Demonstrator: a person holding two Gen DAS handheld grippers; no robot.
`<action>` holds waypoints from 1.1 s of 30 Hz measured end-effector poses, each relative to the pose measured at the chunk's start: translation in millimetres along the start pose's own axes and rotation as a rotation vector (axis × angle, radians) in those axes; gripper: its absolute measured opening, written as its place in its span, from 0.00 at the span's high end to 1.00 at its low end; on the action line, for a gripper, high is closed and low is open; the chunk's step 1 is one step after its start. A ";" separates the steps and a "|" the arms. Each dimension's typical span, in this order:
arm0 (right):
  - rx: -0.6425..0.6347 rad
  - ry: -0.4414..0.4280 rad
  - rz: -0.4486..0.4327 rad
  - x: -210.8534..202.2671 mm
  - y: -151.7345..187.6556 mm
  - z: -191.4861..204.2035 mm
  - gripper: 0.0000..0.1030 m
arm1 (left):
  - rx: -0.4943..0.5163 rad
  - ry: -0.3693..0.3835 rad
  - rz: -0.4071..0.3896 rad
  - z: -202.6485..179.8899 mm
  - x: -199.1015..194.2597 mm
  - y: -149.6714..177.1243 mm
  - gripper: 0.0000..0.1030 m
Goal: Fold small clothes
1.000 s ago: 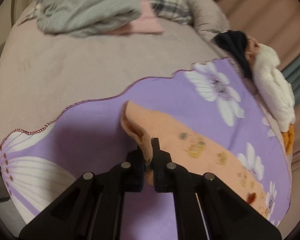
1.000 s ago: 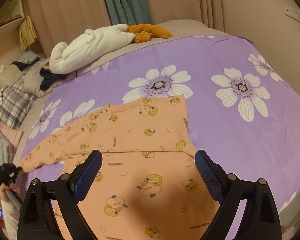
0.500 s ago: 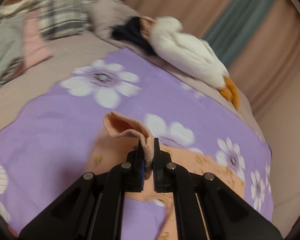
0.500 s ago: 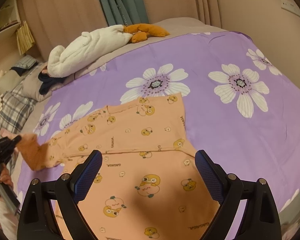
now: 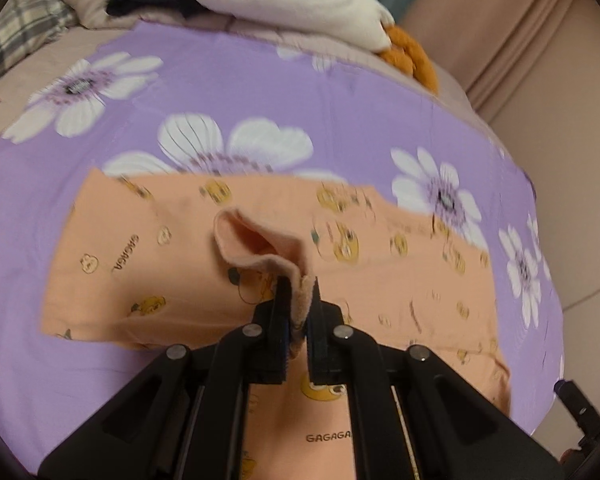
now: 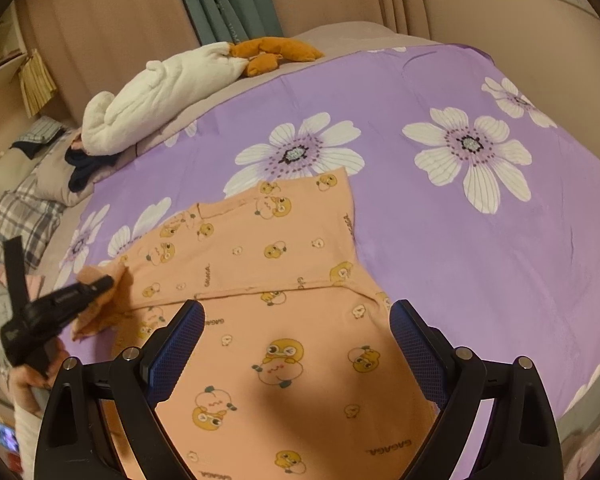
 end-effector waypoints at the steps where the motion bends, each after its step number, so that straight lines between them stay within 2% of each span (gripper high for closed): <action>1: 0.002 0.003 0.003 1.1 0.4 -0.9 0.10 | 0.008 0.005 0.016 -2.8 5.9 3.4 0.94; 5: 0.009 0.004 0.011 3.8 0.8 -3.7 0.10 | 0.034 -0.001 0.073 -8.1 22.6 13.7 0.93; 7: 0.009 0.006 0.016 5.4 1.2 -4.1 0.10 | 0.037 0.002 0.086 -8.8 28.4 17.3 0.88; 10: 0.007 0.006 0.021 6.6 1.8 -3.9 0.10 | 0.020 0.042 0.087 -11.2 29.9 20.0 0.71; 12: 0.006 0.004 0.024 7.1 2.5 -3.5 0.10 | 0.016 0.083 0.083 -15.6 25.9 18.8 0.51; 16: -0.003 0.004 0.032 9.2 2.9 -2.0 0.09 | 0.044 0.127 0.072 -26.1 11.0 17.1 0.41; 18: -0.011 0.003 0.036 10.3 3.5 0.6 0.10 | 0.047 0.136 0.050 -26.3 -2.2 14.5 0.27; 20: -0.019 -0.004 0.043 11.4 4.4 4.3 0.10 | 0.031 0.143 0.012 -20.1 -20.8 11.3 0.21; 24: -0.038 -0.051 0.077 15.3 8.1 18.5 0.10 | -0.001 0.081 -0.019 2.9 -47.9 9.6 0.20; 28: -0.073 -0.088 0.109 24.7 13.4 40.8 0.10 | -0.056 -0.024 -0.024 34.1 -68.5 16.8 0.20; 33: -0.115 -0.163 0.191 47.2 25.9 77.5 0.10 | -0.121 -0.088 -0.018 64.4 -83.4 33.7 0.20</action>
Point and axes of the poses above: each gripper's, at about its wrist camera, not at the fingertips, and x roughly the way its jaws point, z to its left, y to its underside, the point moved 6 cm from there along x, roughly the way its jaws point, and after that the axes turned 15 degrees about x, right-handed, at the moved point
